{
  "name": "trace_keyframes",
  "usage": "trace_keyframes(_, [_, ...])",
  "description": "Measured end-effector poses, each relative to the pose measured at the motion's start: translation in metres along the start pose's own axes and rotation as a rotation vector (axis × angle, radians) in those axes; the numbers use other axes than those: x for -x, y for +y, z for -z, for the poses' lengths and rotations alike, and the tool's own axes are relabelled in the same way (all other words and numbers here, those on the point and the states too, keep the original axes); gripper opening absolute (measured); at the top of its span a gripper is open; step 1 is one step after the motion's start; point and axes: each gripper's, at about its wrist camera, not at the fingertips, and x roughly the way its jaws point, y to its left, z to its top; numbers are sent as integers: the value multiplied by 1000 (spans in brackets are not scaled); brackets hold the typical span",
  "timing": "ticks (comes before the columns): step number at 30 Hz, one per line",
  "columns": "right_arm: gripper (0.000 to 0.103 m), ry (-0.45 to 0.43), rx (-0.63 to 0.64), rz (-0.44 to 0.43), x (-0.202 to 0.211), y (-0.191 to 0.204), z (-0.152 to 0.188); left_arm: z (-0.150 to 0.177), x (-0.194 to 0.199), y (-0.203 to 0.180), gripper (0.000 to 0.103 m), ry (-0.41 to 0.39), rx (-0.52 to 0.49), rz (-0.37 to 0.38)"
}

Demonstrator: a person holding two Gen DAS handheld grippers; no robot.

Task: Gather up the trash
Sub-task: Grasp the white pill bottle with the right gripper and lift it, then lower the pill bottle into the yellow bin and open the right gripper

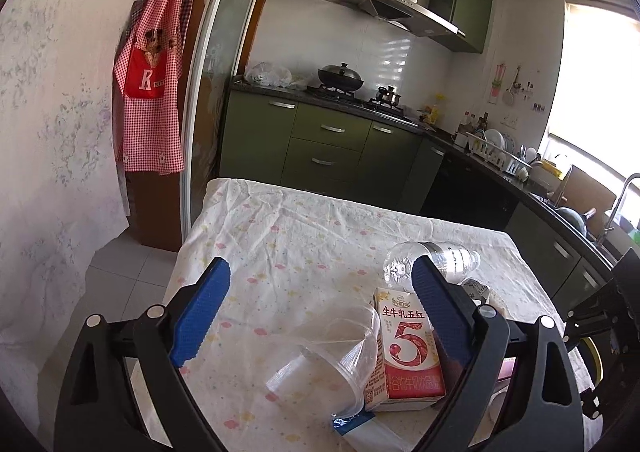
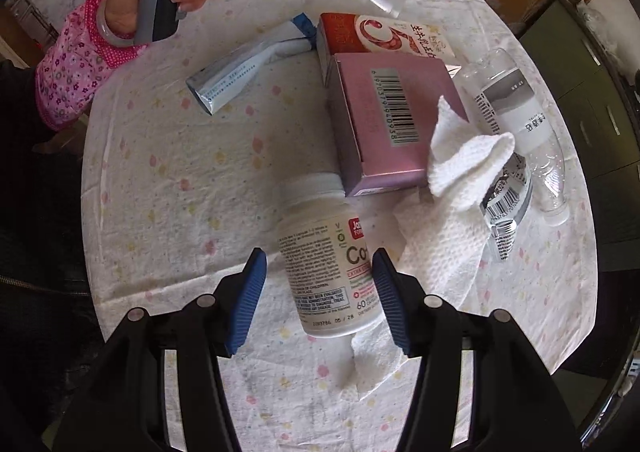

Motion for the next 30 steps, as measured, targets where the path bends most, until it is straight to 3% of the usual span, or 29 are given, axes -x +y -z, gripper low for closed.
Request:
trace_keyframes(7, [46, 39, -12, -39, -21, -4, -1, 1, 3, -16, 91, -7, -72, -27])
trace_keyframes(15, [45, -57, -97, -63, -7, 3, 18, 2, 4, -24, 91, -18, -105, -44])
trace_keyframes(20, [45, -133, -145, -23, 25, 17, 42, 1, 6, -20, 91, -21, -83, -48])
trace_keyframes(25, [45, -189, -303, 88, 67, 9, 95, 1, 7, -19, 91, -19, -76, -47])
trace_keyframes(30, [45, -145, -645, 284, 90, -22, 194, 2, 9, -20, 91, -31, -81, -46])
